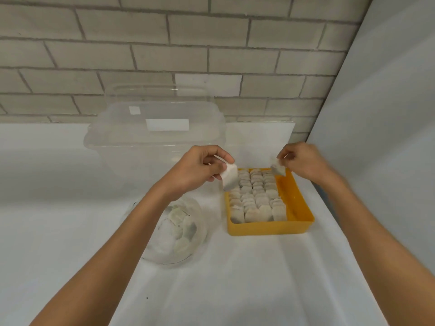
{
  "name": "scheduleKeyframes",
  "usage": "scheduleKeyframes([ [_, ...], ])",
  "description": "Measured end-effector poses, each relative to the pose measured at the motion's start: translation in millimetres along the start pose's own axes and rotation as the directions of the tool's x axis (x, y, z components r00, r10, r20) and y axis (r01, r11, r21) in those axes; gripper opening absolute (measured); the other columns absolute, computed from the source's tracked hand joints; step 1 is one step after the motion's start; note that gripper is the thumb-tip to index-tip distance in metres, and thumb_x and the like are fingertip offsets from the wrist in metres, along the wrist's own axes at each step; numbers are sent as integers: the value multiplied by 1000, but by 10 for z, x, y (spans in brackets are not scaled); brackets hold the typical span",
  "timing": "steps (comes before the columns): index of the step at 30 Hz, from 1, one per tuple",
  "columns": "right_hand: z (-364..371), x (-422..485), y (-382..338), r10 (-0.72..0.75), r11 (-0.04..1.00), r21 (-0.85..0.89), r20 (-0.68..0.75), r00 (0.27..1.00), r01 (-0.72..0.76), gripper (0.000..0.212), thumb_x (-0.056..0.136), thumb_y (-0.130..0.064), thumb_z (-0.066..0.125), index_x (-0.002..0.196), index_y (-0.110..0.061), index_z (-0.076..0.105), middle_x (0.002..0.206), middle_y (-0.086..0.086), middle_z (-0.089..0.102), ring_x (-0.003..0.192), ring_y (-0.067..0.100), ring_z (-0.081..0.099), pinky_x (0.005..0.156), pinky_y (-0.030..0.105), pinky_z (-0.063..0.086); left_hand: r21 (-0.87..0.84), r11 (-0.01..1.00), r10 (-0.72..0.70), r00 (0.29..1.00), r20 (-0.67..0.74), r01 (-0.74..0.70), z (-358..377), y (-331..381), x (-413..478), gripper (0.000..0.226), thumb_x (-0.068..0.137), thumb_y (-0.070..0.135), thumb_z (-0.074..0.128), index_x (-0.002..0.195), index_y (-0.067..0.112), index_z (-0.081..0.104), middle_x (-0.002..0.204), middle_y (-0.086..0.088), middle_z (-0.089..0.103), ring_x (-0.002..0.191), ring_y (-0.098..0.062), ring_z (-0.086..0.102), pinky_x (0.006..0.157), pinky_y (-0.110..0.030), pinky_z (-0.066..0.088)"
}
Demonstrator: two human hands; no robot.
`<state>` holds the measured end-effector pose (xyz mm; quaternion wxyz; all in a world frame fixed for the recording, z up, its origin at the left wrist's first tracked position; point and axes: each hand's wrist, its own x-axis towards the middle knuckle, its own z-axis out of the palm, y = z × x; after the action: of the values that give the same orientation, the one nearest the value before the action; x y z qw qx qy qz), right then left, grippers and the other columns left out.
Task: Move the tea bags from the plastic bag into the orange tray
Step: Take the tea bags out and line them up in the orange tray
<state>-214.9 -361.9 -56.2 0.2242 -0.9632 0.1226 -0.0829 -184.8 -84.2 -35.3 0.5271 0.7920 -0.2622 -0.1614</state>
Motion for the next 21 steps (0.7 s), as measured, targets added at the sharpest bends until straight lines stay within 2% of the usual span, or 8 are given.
scheduleKeyframes([
  [2,77,114,182,29,996,-83,36,999,-26,16,85,-6,58,92,-10,71,97,7,69,79,16,57,71,24,44,12,1000,-2,1000,13,2,104,27,38,19,93,7,56,99,19,70,84,-6,70,69,-5,63,67,-18,48],
  [6,273,282,427,124,964,-249,99,987,-96,18,84,-11,58,94,-13,73,111,9,66,99,26,61,83,33,52,27,1000,-11,1000,18,10,239,43,94,19,93,8,57,98,20,70,84,-6,70,69,-6,62,68,-18,49],
  [10,453,352,515,208,898,-407,57,976,-168,24,93,-21,55,113,-16,66,131,14,45,122,34,43,101,44,42,17,1000,-20,1000,8,19,320,25,154,18,92,9,59,96,21,71,76,3,67,68,-6,61,67,-16,48],
  [15,566,363,548,180,870,-471,24,983,-148,25,94,-28,52,111,-16,66,131,14,42,122,35,39,105,46,35,16,999,-42,999,2,42,391,-18,211,18,92,9,59,96,22,71,81,-2,69,70,-8,62,70,-20,50],
  [21,578,373,536,124,820,-565,12,992,-96,33,95,-32,49,121,-13,57,135,15,38,124,34,38,105,46,34,6,998,-55,998,0,55,488,-48,327,21,91,8,61,110,18,64,81,-3,72,67,-6,63,63,-15,48],
])
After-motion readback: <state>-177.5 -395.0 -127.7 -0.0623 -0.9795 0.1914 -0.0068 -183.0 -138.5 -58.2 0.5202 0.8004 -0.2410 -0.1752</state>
